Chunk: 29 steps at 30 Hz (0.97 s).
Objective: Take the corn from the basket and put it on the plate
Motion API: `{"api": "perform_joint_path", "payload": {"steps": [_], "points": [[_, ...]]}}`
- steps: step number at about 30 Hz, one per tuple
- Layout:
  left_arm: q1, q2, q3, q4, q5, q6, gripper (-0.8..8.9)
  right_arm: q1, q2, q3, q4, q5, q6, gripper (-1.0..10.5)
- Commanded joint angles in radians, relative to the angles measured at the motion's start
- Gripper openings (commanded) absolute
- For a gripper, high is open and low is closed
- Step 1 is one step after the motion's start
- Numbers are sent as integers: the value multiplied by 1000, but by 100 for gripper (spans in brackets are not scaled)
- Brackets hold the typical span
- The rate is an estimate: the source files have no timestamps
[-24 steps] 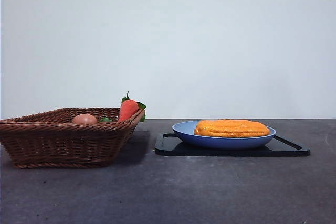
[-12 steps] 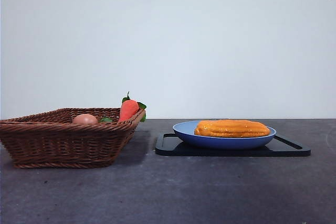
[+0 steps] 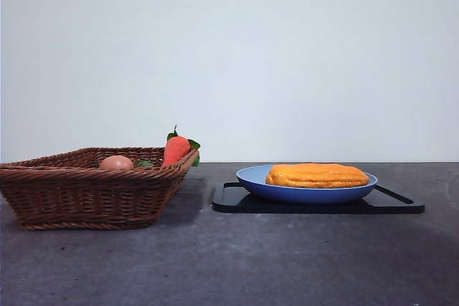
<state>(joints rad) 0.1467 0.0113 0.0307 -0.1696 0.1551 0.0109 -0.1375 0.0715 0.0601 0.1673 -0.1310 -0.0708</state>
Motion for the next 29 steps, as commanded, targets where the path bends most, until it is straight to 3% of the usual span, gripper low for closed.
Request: {"api": "perform_joint_path", "payload": {"steps": [1, 17, 29], "points": [[4, 0, -27, 9, -2, -4, 8, 14, -25, -40, 12, -3, 12, 2], [4, 0, -27, 10, -2, -4, 8, 71, -68, -51, -250, -4, 19, 2], [4, 0, -27, 9, -2, -4, 8, 71, -68, -51, -267, 1, 18, 2]]}}
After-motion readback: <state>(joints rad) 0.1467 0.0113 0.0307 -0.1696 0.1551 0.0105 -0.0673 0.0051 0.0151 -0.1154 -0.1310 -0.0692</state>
